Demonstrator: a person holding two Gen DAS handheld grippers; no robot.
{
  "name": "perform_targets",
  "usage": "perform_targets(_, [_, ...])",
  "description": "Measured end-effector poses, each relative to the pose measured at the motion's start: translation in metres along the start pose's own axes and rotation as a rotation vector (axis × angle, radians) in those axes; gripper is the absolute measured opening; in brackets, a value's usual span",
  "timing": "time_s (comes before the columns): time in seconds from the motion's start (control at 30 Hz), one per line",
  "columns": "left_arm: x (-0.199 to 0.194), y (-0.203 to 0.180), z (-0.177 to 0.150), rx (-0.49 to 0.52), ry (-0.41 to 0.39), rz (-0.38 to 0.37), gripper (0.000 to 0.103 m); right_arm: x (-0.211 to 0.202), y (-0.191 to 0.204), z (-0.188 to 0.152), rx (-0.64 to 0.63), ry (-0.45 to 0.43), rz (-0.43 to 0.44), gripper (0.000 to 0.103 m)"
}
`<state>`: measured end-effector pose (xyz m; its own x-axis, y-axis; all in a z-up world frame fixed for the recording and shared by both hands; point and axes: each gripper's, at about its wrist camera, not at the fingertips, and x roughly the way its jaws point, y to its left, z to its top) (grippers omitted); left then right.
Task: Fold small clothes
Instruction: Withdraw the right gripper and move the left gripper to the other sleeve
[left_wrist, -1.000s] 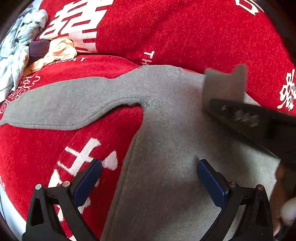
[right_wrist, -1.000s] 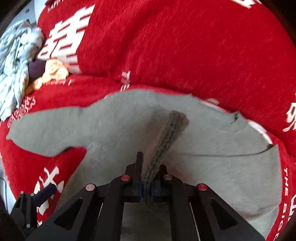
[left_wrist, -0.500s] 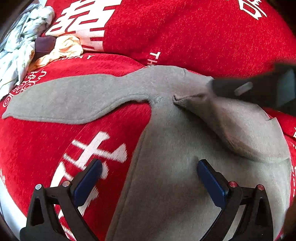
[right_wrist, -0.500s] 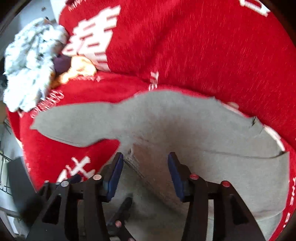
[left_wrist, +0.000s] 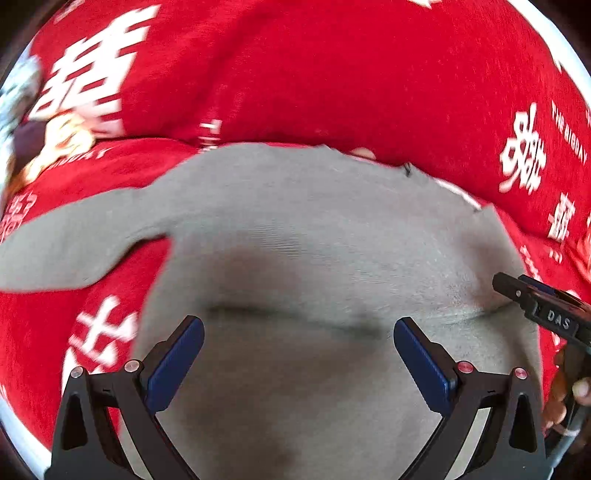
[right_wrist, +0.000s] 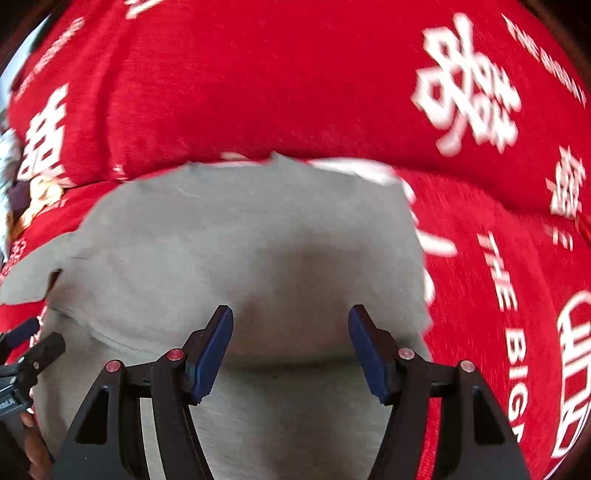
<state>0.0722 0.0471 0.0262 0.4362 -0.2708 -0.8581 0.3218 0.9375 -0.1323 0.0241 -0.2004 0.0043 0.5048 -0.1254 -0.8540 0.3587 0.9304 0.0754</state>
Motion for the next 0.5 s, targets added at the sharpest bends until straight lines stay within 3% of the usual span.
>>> perform_targets(0.1, [0.018, -0.013, 0.013, -0.004, 0.032, -0.055, 0.103, 0.017, -0.007, 0.004, 0.016, 0.012, -0.003, 0.068])
perform_targets(0.23, [0.048, -0.014, 0.023, 0.042, 0.068, 0.096, 0.103, 0.034, -0.007, 0.016, -0.010, -0.008, -0.008, 0.076])
perform_targets(0.5, [0.057, -0.008, 0.037, 0.033, 0.072, 0.122, 0.103, 0.054, -0.012, 0.040, -0.034, 0.020, -0.005, 0.082])
